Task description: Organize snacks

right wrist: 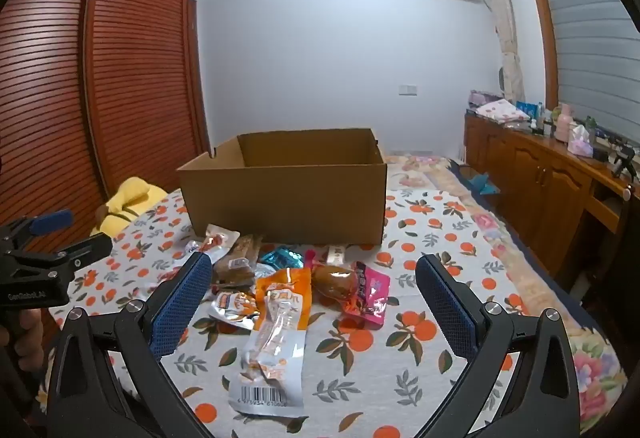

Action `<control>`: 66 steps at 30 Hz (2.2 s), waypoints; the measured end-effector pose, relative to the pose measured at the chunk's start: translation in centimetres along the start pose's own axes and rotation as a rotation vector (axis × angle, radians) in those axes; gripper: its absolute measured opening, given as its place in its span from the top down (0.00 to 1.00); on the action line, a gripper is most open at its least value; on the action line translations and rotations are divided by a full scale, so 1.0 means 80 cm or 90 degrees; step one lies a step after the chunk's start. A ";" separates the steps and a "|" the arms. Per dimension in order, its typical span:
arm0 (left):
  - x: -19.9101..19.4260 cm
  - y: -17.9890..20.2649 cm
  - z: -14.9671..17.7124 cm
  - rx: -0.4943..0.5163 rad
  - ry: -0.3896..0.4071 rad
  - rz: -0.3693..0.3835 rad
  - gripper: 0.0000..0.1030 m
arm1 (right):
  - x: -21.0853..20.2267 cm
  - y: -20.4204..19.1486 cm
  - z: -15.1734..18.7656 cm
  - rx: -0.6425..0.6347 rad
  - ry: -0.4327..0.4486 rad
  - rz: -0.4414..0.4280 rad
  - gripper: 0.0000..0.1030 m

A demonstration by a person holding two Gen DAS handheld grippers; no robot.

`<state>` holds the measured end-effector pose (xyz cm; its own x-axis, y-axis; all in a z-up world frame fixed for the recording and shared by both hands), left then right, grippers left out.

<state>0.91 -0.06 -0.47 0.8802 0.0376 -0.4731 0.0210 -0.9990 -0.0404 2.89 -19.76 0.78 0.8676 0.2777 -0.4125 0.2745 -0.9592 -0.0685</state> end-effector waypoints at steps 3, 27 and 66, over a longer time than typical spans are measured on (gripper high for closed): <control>0.000 0.000 0.000 -0.001 0.000 0.001 0.00 | 0.000 0.000 0.000 0.001 -0.003 0.001 0.00; -0.007 -0.001 -0.002 -0.003 0.006 0.005 0.00 | -0.001 0.000 0.001 -0.002 0.005 0.003 0.00; -0.012 0.005 -0.009 -0.001 0.007 0.009 0.00 | -0.003 0.001 0.000 -0.004 0.008 0.004 0.00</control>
<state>0.46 -0.52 0.60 0.8859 0.0227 -0.4632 0.0086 -0.9994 -0.0325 2.68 -19.89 0.87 0.8744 0.2722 -0.4017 0.2712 -0.9606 -0.0606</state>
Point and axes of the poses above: each gripper's, at about its wrist camera, not at the fingertips, and x roughly the way its jaws point, y to its right, z to its underside, the point moved 1 cm from there along x, roughly the way its jaws point, and after that the axes turned 2 degrees about -z, right-handed, at the moved point
